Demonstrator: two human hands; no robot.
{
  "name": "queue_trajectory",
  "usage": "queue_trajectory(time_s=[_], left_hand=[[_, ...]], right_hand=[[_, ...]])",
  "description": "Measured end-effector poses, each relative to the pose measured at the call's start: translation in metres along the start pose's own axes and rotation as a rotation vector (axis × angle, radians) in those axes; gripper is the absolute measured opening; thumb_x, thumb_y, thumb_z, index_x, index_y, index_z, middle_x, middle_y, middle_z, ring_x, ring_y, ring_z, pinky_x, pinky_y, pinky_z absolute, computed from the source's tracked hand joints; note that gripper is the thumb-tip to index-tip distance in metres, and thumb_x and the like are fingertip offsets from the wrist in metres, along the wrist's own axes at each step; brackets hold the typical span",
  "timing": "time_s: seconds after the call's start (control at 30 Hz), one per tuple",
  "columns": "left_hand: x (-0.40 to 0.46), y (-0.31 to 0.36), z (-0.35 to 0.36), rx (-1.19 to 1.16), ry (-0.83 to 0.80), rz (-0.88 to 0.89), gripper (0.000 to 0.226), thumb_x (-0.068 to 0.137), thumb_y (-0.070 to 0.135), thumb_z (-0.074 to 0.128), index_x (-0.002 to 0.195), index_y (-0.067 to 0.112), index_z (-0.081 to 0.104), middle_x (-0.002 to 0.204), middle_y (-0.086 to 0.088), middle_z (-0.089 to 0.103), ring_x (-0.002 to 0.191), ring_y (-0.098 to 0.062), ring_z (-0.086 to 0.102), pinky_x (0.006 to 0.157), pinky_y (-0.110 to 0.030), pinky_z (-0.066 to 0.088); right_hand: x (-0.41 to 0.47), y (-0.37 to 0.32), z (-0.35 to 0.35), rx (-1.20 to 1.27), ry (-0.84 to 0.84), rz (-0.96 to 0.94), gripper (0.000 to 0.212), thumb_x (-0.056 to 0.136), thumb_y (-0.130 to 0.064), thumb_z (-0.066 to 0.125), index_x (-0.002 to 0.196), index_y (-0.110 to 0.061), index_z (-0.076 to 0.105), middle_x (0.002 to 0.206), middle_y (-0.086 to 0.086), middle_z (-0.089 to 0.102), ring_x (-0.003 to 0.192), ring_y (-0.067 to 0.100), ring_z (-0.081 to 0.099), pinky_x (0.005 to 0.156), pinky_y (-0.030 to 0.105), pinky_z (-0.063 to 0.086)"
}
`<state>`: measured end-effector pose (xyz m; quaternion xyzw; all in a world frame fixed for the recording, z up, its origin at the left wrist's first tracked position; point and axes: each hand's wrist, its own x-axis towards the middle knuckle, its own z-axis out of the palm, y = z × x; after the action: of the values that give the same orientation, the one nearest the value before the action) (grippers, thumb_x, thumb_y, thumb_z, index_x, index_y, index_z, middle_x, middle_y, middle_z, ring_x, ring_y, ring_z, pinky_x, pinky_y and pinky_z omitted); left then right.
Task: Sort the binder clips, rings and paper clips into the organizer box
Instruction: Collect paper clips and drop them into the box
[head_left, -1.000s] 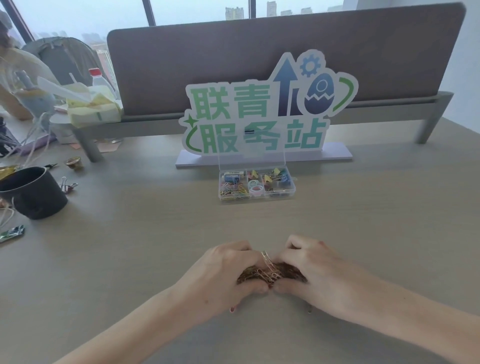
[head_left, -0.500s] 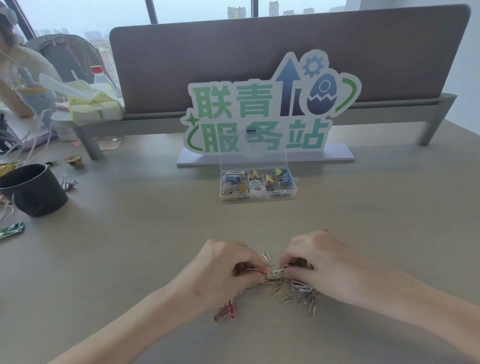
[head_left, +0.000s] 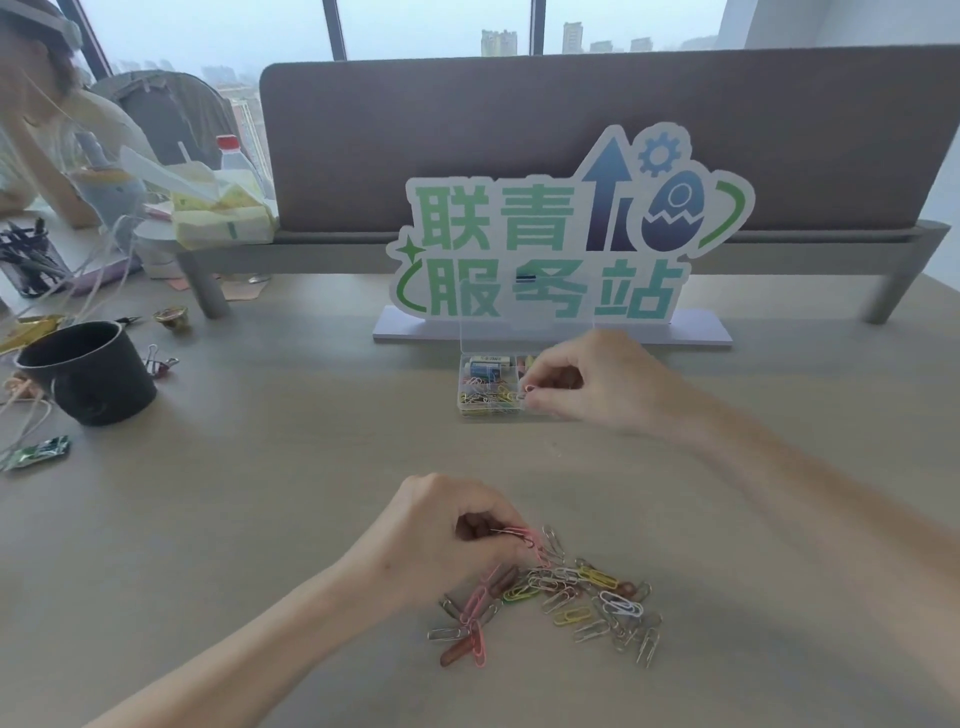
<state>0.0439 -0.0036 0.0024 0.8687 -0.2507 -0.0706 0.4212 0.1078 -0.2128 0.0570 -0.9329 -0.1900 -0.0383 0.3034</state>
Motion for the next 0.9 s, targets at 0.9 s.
queue_trajectory(time_s=[0.9], left_hand=[[0.010, -0.018, -0.008, -0.004, 0.034, 0.009, 0.008, 0.077, 0.021, 0.079, 0.085, 0.024, 0.078, 0.074, 0.004, 0.073, 0.061, -0.006, 0.064, 0.063, -0.014, 0.050]], right_hand=[[0.105, 0.031, 0.040, -0.179, -0.101, -0.016, 0.015, 0.084, -0.021, 0.073, 0.098, -0.016, 0.076, 0.092, -0.005, 0.072, 0.083, 0.007, 0.062, 0.074, 0.015, 0.047]])
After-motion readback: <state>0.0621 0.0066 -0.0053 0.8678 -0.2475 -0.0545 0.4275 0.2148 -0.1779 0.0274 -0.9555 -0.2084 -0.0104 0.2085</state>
